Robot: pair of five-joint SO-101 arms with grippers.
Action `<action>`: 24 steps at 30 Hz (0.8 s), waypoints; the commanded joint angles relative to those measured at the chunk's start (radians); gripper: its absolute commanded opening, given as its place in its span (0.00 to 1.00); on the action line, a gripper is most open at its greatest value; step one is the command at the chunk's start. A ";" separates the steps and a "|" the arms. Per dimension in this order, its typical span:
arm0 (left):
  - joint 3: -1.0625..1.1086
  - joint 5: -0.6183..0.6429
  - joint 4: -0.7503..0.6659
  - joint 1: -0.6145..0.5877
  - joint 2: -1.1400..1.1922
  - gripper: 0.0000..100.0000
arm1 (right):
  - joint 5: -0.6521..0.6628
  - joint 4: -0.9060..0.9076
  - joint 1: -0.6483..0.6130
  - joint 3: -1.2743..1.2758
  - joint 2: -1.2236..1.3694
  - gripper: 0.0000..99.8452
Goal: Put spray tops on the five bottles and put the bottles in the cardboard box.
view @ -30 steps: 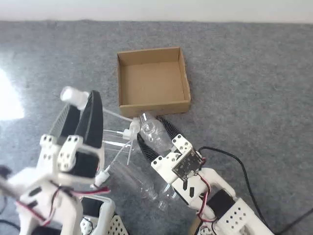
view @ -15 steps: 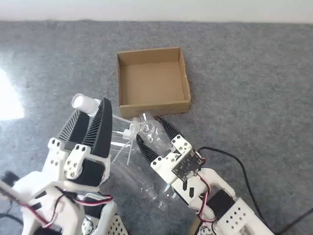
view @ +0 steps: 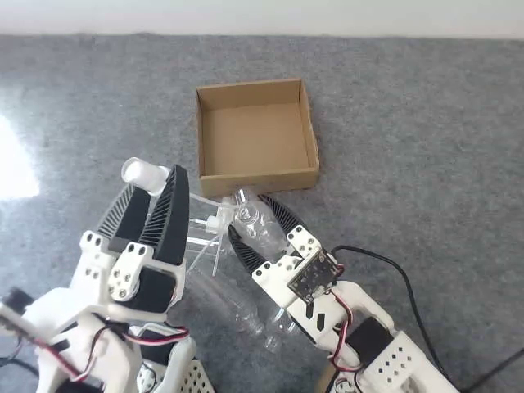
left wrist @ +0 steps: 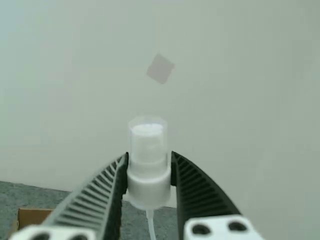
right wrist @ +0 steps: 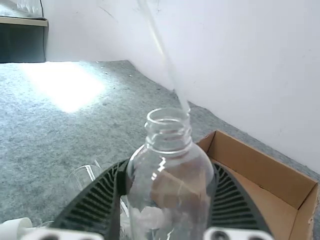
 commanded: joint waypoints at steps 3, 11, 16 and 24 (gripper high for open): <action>-0.110 -0.009 0.048 0.008 -0.006 0.01 | 0.018 0.025 -0.008 0.020 -0.004 0.11; -0.107 -0.009 0.064 0.012 -0.006 0.01 | 0.018 0.025 -0.008 0.020 -0.004 0.11; -0.102 -0.011 0.091 0.011 -0.006 0.01 | 0.018 0.025 -0.008 0.020 -0.004 0.11; -0.033 -0.012 0.048 0.008 -0.006 0.01 | 0.018 0.025 -0.008 0.020 -0.004 0.11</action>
